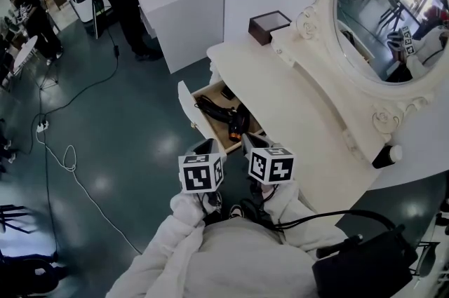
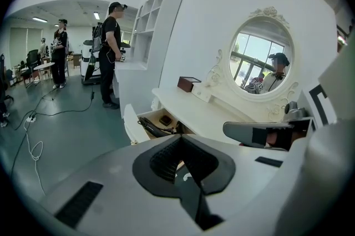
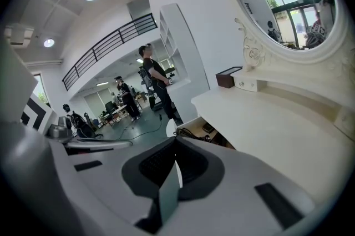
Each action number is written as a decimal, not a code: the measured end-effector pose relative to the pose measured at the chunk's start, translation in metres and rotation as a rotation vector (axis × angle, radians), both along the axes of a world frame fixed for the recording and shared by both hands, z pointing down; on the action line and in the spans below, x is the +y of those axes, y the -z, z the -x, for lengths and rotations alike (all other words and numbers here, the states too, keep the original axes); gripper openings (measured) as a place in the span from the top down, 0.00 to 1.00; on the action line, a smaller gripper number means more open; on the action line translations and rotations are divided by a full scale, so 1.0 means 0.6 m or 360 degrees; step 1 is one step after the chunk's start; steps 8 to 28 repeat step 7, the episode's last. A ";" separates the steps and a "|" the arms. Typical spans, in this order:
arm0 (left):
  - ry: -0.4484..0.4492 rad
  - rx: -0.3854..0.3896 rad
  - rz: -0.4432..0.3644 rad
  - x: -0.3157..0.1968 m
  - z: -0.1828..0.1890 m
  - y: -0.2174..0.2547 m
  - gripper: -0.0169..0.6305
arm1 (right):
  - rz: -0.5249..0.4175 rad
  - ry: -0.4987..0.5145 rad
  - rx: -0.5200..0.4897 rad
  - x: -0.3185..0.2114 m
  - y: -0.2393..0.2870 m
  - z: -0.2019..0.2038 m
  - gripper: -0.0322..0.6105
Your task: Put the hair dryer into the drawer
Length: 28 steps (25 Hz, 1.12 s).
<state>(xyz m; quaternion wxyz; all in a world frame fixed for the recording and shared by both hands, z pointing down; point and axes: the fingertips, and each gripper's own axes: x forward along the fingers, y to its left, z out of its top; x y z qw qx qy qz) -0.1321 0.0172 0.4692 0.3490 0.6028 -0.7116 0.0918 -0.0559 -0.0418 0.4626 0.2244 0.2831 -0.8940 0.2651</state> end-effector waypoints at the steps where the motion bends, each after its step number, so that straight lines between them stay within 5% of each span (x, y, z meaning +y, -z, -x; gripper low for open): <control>1: -0.0002 0.0001 0.0000 -0.001 0.002 0.000 0.96 | -0.0001 -0.0001 0.0002 0.000 0.000 0.002 0.85; 28: -0.0013 0.0002 -0.0001 -0.008 0.009 -0.006 0.96 | -0.0008 -0.0011 0.0007 -0.005 -0.004 0.008 0.85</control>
